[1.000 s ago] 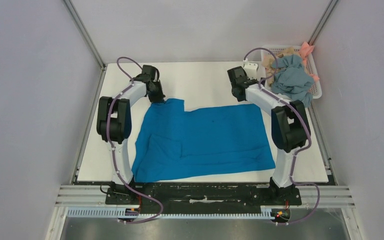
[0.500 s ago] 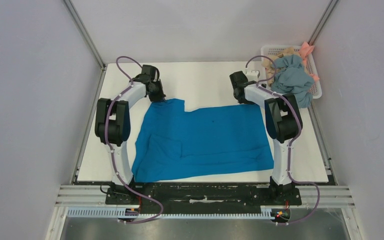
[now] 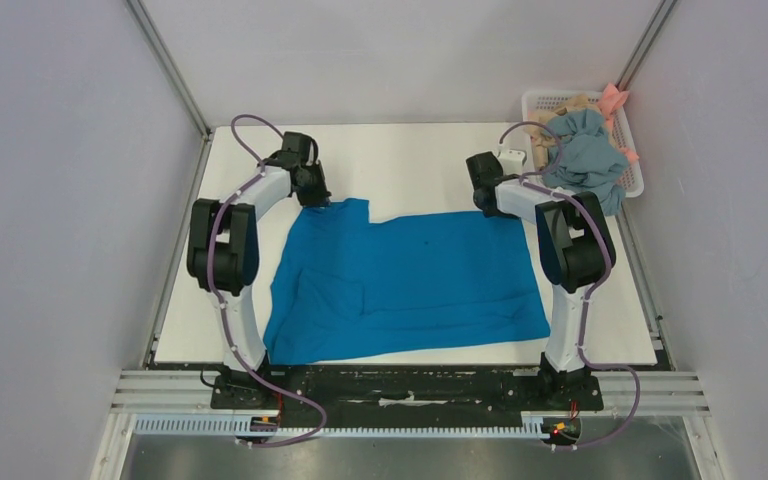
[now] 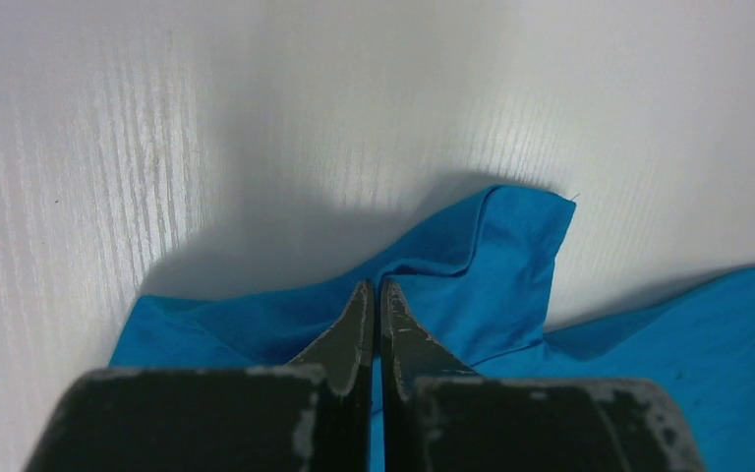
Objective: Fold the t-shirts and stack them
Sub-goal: Grab the side of the flattened tshirt furthest away from the robot with both arms
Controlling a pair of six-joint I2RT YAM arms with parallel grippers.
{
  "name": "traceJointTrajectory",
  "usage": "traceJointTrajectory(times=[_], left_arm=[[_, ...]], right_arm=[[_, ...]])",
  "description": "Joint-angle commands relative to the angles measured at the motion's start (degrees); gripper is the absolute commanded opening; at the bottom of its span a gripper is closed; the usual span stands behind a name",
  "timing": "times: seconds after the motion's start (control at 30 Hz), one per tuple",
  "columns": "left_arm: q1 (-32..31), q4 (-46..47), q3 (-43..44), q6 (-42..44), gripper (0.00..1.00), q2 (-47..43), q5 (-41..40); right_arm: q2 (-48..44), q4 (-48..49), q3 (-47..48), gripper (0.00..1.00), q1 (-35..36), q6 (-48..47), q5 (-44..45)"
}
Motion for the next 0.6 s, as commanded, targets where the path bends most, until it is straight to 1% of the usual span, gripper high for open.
traceJointTrajectory(times=[0.0,0.03,0.1,0.17,0.2,0.23,0.27,0.4,0.57], left_arm=[[-0.2,1.6,-1.2,1.3,0.02,-4.6,1.1],[-0.2,1.7,-1.4,1.3,0.02,-4.9,1.2],[-0.2,1.9,-1.7,1.3,0.02,-5.3,1.6],[-0.2,1.9,-2.3,1.2,0.02,-5.9,2.4],[-0.2,2.1,-2.7,1.1,0.02,-6.3,2.8],[-0.2,2.3,-3.2,1.0,0.02,-6.7,3.2],[-0.2,2.5,-3.6,0.8,0.02,-7.0,3.4],[-0.3,3.0,-5.0,0.0,0.02,-8.7,4.1],[-0.7,3.7,-7.2,-0.2,0.02,-11.9,4.3]], right_arm=[[-0.1,0.5,-2.6,0.4,-0.6,1.6,-3.7],[0.0,0.7,-2.7,0.34,-0.6,1.9,-4.1],[-0.1,1.2,-2.9,0.29,-0.6,2.4,-4.9],[-0.7,2.0,-3.9,0.2,-0.6,2.9,-5.5],[-1.3,2.4,-4.5,0.14,-0.6,3.5,-5.7],[-1.8,3.0,-5.5,0.06,-0.6,3.9,-5.7],[-2.6,3.8,-6.5,0.0,-0.6,4.5,-5.7],[-6.0,8.7,-10.7,0.0,-0.6,5.9,-6.8],[-10.7,14.7,-14.0,0.0,0.1,2.5,-6.5]])
